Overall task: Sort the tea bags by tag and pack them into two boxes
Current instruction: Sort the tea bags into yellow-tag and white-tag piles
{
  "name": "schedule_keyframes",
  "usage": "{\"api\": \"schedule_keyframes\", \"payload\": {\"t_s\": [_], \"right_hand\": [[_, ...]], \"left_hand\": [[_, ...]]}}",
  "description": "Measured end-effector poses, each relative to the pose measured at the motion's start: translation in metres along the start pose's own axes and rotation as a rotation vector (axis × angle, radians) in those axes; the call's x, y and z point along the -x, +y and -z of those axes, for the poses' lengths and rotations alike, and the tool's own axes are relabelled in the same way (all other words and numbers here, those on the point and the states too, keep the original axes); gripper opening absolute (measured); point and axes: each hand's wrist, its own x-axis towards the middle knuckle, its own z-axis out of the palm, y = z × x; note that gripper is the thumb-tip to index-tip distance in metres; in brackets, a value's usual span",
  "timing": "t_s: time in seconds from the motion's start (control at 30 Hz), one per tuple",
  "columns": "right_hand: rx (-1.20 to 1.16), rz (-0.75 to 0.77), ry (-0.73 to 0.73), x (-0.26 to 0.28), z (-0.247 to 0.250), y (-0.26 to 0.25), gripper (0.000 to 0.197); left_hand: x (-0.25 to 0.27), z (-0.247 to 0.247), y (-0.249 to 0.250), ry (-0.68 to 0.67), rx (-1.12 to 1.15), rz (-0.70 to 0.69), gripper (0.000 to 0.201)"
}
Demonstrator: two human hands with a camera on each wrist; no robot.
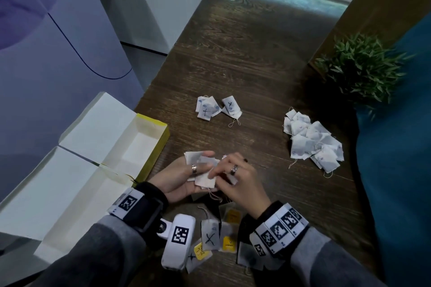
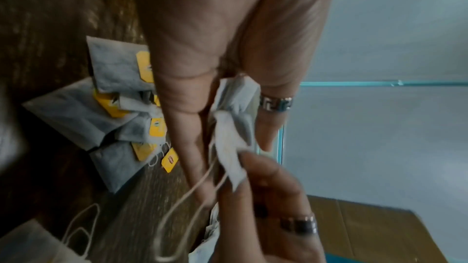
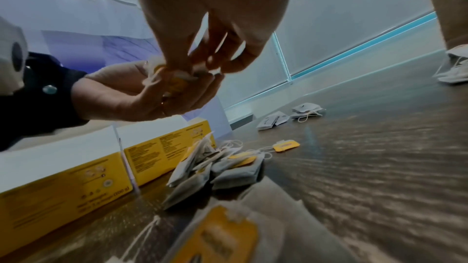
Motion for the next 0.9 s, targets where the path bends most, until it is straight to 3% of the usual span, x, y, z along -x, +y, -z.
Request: {"api": "schedule_keyframes", "payload": {"t_s": [0.07,0.17,0.23,0.3,0.43,0.53,0.67,0.8,0.9], "right_hand": [[-0.108,-0.158,-0.008,-0.002,0.003,0.002,0.023],[-0.205,-0.521,0.062,-0.009,0.014,0.025,0.024],[-0.079,-0.688,-0.061,-0.014,0.020,0.047,0.018],[0.063,-0.772,-0.258,-0.018,0.018,0.062,0.028],[0.154,-0.739,-0.449,-0.030,0.005,0.062,0.057],[0.246,-0.661,-0.586,-0.037,-0.007,0.051,0.067],[0.325,-0.560,-0.629,-0.036,-0.022,0.043,0.048],[0.348,-0.625,-0.677,-0.039,-0.020,0.044,0.036],[0.347,-0.569,-0.561,-0.041,-0.020,0.039,0.033]], "left_hand": [[0.000,0.002,0.000,0.047,-0.010,-0.041,0.032],[0.004,0.013,0.005,0.126,0.068,-0.059,0.027],[0.009,0.022,0.008,0.145,0.093,-0.066,0.024],[0.014,0.028,0.010,0.143,0.086,-0.074,0.026],[0.019,0.034,0.009,0.178,0.111,-0.044,0.024],[0.019,0.037,0.006,0.234,0.101,-0.009,0.024],[0.019,0.042,0.003,0.254,0.080,0.007,0.026],[0.019,0.045,0.001,0.342,0.043,-0.014,0.021],[0.019,0.045,-0.003,0.373,0.005,-0.023,0.016]]}}
